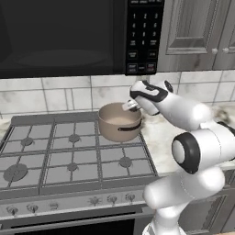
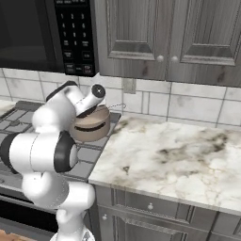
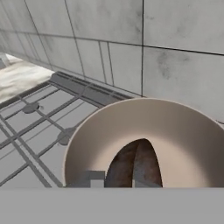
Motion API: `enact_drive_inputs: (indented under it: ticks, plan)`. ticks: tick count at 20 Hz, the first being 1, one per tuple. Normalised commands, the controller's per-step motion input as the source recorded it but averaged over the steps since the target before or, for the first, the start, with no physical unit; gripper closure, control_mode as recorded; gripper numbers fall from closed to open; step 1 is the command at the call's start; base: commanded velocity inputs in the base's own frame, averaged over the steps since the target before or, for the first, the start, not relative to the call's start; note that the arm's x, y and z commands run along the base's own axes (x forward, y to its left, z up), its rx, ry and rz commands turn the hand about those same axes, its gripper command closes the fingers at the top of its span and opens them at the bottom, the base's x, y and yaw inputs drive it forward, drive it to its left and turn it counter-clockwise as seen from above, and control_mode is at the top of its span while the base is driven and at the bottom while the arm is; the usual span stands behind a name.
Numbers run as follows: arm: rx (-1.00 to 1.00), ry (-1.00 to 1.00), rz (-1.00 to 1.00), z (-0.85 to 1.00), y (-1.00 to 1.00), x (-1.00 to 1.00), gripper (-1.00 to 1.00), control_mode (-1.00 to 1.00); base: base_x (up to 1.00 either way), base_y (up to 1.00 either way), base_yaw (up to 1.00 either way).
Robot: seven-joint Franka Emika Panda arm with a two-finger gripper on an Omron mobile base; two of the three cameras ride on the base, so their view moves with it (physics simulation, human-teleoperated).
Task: Open the cabinet and move the ladle to the pot. Then close the cabinet.
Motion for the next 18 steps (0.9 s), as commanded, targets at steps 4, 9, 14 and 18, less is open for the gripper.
enact_drive_inputs:
  ticks: [4, 9, 14, 18]
  plan:
    - [0.0, -0.04, 0.0, -0.41, 0.17, 0.36, 1.0, -1.0, 0.0, 0.0, 0.0]
    - [0.0, -0.02, 0.0, -0.36, 0.25, 0.39, 1.0, -1.0, 0.0, 0.0, 0.0]
    - [0.0, -0.01, 0.0, -0.2, 0.18, 0.29, 1.0, -1.0, 0.0, 0.0, 0.0]
    - [0.0, 0.0, 0.0, -0.07, 0.11, 0.29, 1.0, -1.0, 0.0, 0.0, 0.0]
